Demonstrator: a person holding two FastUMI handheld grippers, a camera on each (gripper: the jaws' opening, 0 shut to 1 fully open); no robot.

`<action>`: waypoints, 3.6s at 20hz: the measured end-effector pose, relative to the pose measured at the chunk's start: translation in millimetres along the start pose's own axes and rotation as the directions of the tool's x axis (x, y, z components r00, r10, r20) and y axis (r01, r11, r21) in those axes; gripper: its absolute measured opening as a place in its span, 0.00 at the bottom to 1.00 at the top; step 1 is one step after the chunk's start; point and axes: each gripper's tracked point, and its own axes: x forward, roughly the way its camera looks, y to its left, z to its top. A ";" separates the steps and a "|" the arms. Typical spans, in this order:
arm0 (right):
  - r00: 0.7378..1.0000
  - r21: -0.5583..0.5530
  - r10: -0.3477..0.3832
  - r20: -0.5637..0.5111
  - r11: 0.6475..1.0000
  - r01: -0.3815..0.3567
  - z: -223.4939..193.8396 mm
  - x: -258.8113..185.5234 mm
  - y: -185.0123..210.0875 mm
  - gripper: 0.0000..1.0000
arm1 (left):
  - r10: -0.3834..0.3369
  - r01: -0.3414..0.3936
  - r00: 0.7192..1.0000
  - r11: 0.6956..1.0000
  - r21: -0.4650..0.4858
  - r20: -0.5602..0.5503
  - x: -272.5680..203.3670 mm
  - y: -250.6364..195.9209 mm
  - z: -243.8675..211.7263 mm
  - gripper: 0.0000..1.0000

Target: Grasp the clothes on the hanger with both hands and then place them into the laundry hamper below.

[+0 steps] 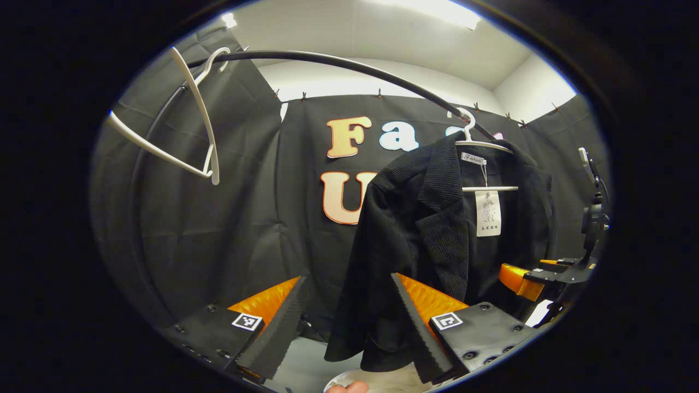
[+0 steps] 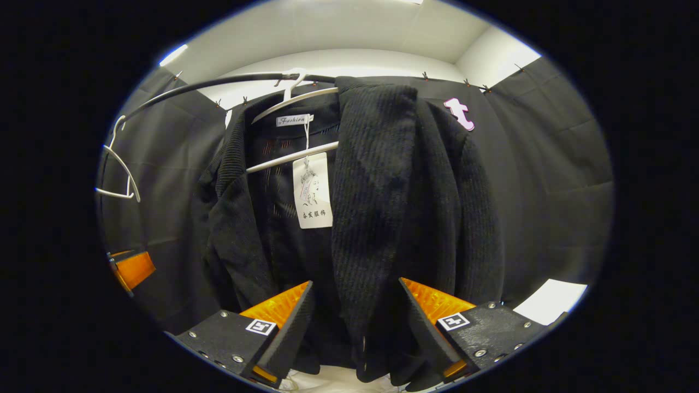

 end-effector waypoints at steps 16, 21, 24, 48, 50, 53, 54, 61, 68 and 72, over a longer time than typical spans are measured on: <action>1.000 -0.084 -0.010 -0.023 0.996 0.008 1.5 -13.1 -19.9 0.02 | -0.198 0.196 0.980 0.979 -0.051 -0.029 12.3 -77.8 -10.0 1.00; 1.000 -0.046 0.008 -0.016 0.999 -0.009 18.6 -35.8 -29.8 0.02 | -0.310 0.307 0.949 0.949 -0.071 -0.046 25.4 -145.1 -20.9 0.94; 1.000 -0.052 0.004 -0.001 0.999 -0.004 27.5 -46.7 -44.9 0.02 | -0.340 0.337 0.938 0.940 -0.060 -0.063 36.3 -175.7 -33.8 0.96; 0.997 -0.055 0.081 0.002 0.995 -0.081 35.8 -61.3 -44.9 0.03 | -0.066 0.066 0.998 0.997 0.051 -0.009 90.1 -135.8 -57.0 0.30; 0.997 -0.055 0.074 0.020 0.996 -0.073 38.9 -63.6 -47.4 0.04 | -0.102 0.102 0.995 0.994 0.042 -0.006 82.7 -134.7 -50.4 0.19; 0.998 -0.092 0.051 0.048 0.995 -0.047 44.6 -68.8 -51.6 0.03 | -0.106 0.106 0.994 0.993 0.056 0.010 76.5 -115.8 -35.3 0.12; 0.997 -0.095 0.058 0.042 0.994 -0.054 45.9 -70.8 -49.0 0.03 | -0.106 0.105 0.994 0.993 0.057 0.016 70.8 -111.5 -27.2 0.13; 0.995 -0.127 0.040 0.092 0.992 -0.028 89.3 -82.4 -55.3 0.01 | 0.020 -0.024 0.997 0.998 0.052 0.076 61.7 -53.7 37.6 0.09; 0.976 -0.206 -0.083 0.203 0.971 0.125 160.5 -70.6 -122.1 0.01 | 0.132 -0.188 0.937 0.971 0.148 0.325 79.6 -8.3 135.8 0.09; 0.965 -0.162 -0.138 0.222 0.971 0.176 195.4 -40.5 -158.4 0.01 | 0.147 -0.212 0.921 0.966 0.150 0.360 90.3 0.9 160.7 0.09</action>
